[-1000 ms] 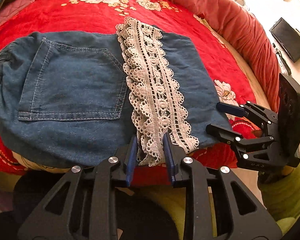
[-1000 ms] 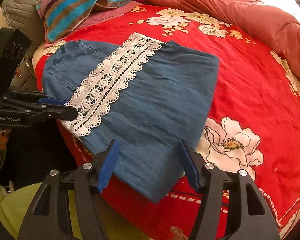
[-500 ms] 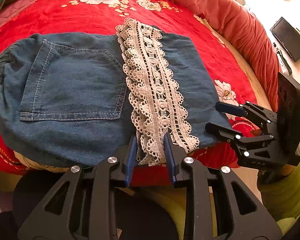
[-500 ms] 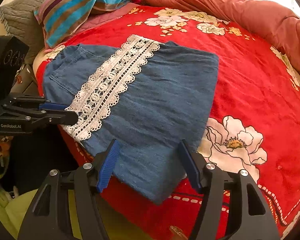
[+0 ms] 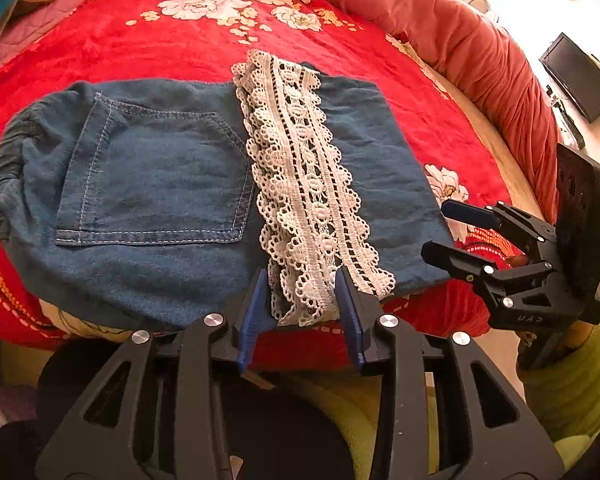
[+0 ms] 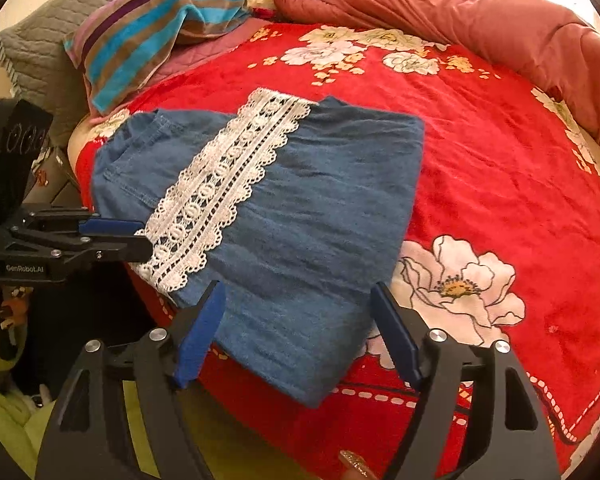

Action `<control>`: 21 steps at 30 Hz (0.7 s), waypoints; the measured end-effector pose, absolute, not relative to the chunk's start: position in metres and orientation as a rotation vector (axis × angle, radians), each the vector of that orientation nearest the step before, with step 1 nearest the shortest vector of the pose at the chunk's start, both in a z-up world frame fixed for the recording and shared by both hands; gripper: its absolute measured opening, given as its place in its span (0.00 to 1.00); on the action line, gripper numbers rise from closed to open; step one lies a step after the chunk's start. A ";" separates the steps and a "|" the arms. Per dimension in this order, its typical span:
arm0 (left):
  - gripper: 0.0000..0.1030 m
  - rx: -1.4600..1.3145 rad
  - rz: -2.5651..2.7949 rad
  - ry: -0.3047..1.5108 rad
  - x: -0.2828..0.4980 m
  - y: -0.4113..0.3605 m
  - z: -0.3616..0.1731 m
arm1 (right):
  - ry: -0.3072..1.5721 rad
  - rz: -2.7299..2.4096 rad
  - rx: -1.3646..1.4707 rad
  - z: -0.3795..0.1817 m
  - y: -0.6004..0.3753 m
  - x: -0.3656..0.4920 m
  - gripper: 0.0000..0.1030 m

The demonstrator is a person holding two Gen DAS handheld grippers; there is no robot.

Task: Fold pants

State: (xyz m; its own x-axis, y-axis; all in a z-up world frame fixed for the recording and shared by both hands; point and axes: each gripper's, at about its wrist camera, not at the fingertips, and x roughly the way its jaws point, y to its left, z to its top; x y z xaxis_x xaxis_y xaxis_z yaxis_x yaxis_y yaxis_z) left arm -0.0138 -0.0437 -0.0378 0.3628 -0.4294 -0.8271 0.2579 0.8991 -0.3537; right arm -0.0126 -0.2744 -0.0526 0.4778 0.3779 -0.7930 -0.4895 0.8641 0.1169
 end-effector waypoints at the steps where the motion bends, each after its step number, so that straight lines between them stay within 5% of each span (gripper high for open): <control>1: 0.28 -0.173 -0.444 1.112 -0.014 -0.043 -0.037 | 0.932 0.530 -0.129 -0.052 -0.276 -0.012 0.73; 9: 0.39 -0.172 -0.421 1.076 -0.019 -0.035 -0.025 | 0.906 0.487 -0.111 -0.041 -0.284 -0.009 0.78; 16: 0.68 -0.193 -0.372 1.039 -0.021 -0.019 -0.012 | 0.866 0.449 -0.082 -0.026 -0.289 -0.002 0.91; 21: 0.75 -0.207 -0.326 1.011 -0.024 -0.001 -0.003 | 0.855 0.463 -0.064 -0.018 -0.283 0.004 0.91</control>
State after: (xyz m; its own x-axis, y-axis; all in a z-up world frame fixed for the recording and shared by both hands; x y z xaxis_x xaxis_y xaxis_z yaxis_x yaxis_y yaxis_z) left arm -0.0238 -0.0014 -0.0032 0.4890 -0.3609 -0.7941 0.1709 0.9324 -0.3185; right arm 0.0036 -0.2834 -0.0177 0.5636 0.3680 -0.7395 -0.4185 0.8991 0.1285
